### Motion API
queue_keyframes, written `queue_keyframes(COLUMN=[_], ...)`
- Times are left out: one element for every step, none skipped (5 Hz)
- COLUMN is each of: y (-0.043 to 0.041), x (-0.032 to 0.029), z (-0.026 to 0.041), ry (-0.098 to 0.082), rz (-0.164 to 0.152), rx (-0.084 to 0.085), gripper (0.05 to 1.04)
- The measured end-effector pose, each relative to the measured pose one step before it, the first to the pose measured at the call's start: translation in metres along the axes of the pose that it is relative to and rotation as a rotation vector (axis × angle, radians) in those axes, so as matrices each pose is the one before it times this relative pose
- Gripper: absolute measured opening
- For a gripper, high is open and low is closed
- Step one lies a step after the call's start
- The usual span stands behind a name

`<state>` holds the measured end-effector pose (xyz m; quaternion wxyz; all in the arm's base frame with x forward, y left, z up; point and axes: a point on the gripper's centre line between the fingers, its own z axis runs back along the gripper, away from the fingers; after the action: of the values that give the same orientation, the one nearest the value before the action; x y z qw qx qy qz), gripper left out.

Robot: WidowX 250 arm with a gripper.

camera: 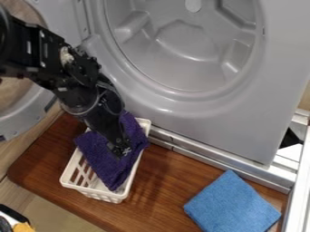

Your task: Moved the blue cloth next to the basket

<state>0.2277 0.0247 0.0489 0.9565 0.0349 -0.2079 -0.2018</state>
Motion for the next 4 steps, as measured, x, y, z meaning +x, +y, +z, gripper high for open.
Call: queue_keyframes(y=[-0.00198, -0.02929, -0.03025, -0.02928], x=[-0.00194, 0.01359, 0.02632, 0.02601], z=[-0.00242, -0.00848, -0.01047, -0.01305], ry=[0.0119, -0.0010, -0.0160, -0.0189], rz=[0.0044, -0.1041, -0.1063, -0.0989], rx=[-0.0100, -0.0618, -0.0610, -0.0608], gripper=[0.999, 0.999, 0.999, 0.999])
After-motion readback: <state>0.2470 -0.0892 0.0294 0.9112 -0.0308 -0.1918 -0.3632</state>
